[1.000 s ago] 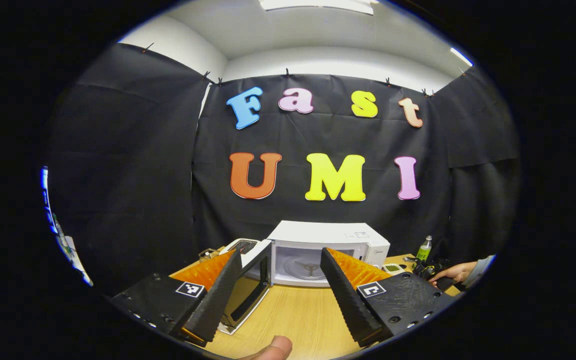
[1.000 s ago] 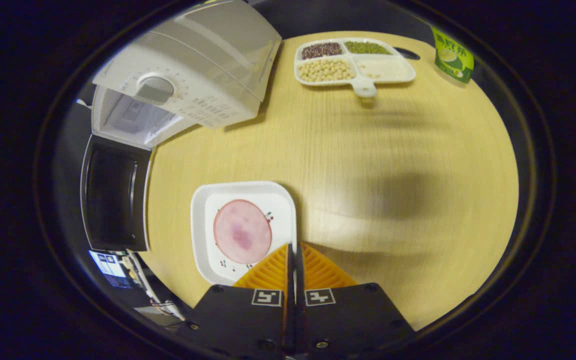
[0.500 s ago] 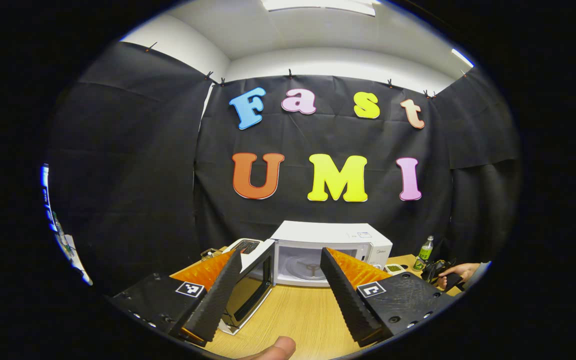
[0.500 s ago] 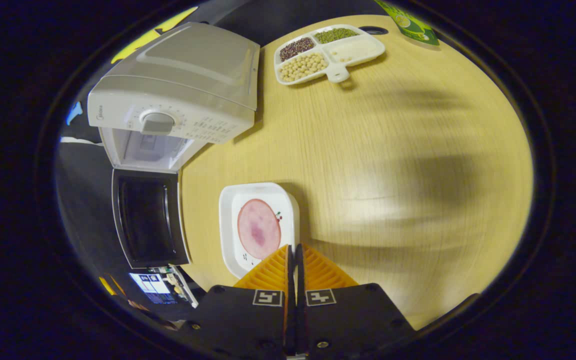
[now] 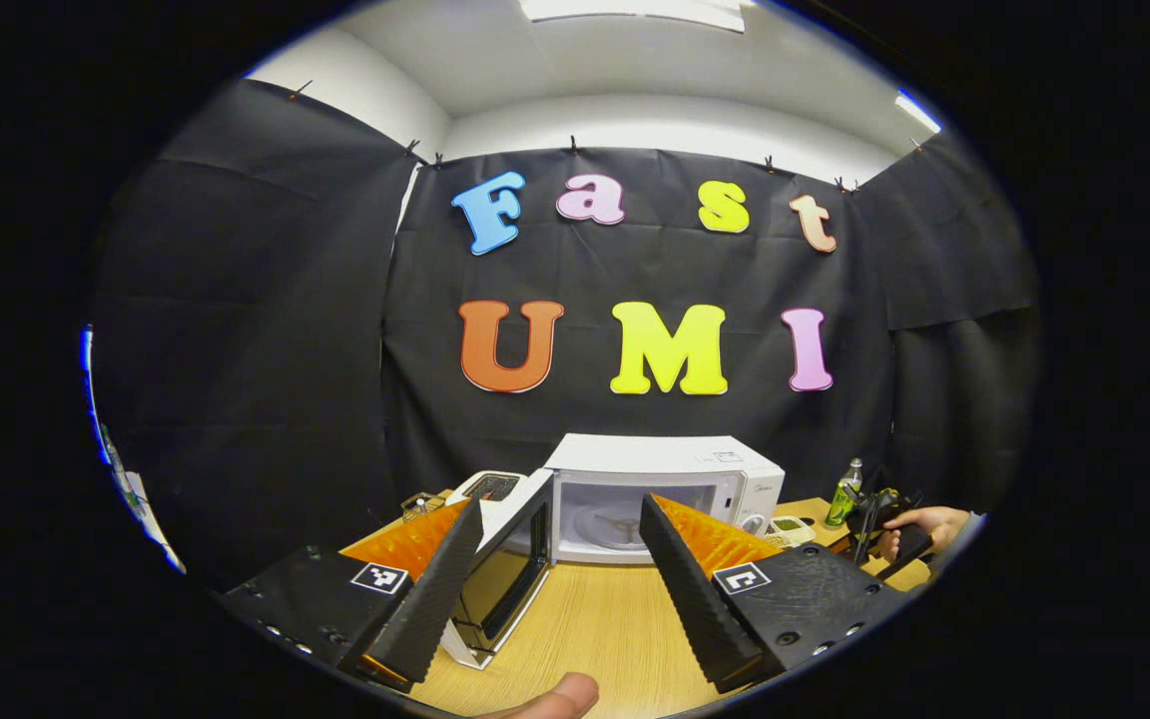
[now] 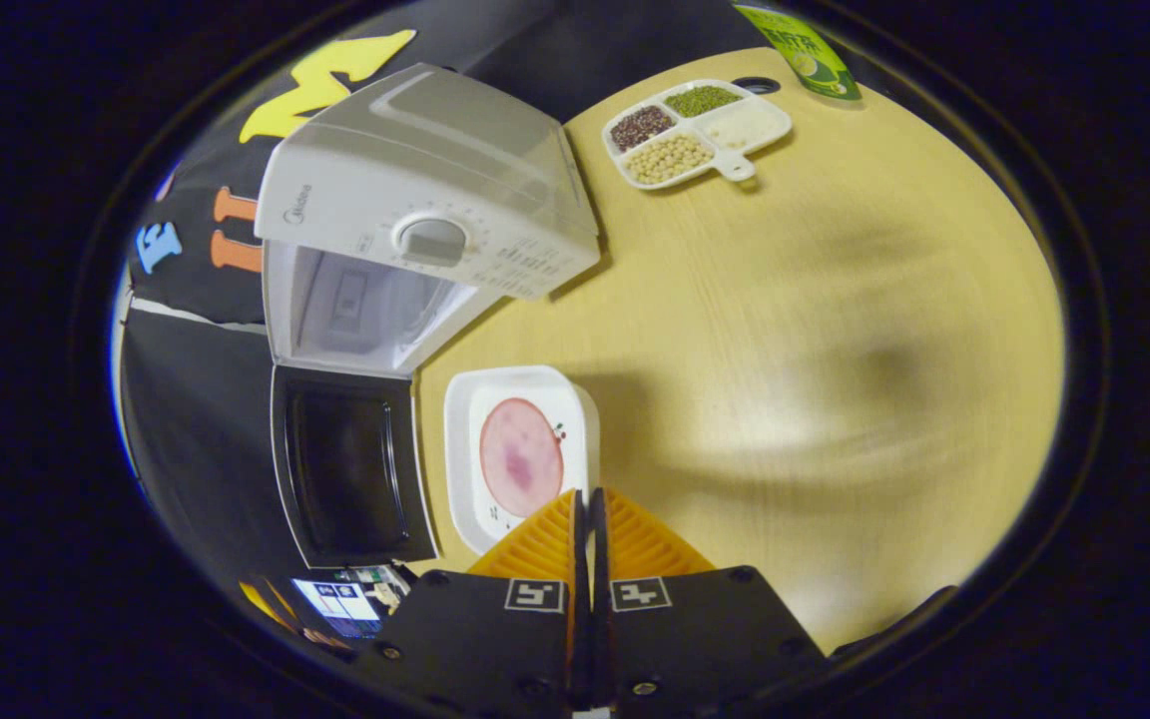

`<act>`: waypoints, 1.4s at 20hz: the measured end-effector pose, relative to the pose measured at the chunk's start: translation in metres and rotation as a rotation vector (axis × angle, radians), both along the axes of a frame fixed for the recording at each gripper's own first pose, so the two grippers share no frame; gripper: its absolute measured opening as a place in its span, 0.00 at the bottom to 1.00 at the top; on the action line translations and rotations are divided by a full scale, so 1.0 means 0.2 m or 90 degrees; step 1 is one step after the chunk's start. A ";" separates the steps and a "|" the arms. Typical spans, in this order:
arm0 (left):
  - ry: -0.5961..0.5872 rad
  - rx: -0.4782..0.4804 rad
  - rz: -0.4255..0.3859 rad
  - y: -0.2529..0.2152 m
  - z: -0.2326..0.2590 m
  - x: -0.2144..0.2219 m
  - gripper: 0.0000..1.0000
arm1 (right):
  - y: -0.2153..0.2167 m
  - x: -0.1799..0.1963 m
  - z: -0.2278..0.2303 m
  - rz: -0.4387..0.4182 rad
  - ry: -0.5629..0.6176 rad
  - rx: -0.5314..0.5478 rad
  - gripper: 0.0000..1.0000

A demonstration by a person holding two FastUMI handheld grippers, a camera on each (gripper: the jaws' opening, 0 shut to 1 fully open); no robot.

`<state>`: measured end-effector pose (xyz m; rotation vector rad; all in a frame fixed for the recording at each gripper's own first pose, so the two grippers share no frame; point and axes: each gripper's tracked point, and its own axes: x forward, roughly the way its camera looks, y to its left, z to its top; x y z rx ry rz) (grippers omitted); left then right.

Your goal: Open the microwave oven with the left hand, put the food in, and close the microwave oven.

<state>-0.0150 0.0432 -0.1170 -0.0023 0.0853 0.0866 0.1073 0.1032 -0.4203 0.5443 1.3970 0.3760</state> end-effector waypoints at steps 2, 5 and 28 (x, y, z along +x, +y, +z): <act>-0.001 -0.012 -0.016 0.01 -0.01 -0.01 0.95 | 0.14 -0.05 0.01 -0.010 -0.011 0.008 0.04; 0.002 -0.002 -0.015 0.09 -0.05 -0.03 0.95 | 0.36 -0.08 0.01 -0.041 -0.041 0.033 0.00; 0.038 0.002 0.057 0.57 -0.22 0.00 0.95 | 1.32 0.68 -0.14 -0.586 -0.140 0.190 0.04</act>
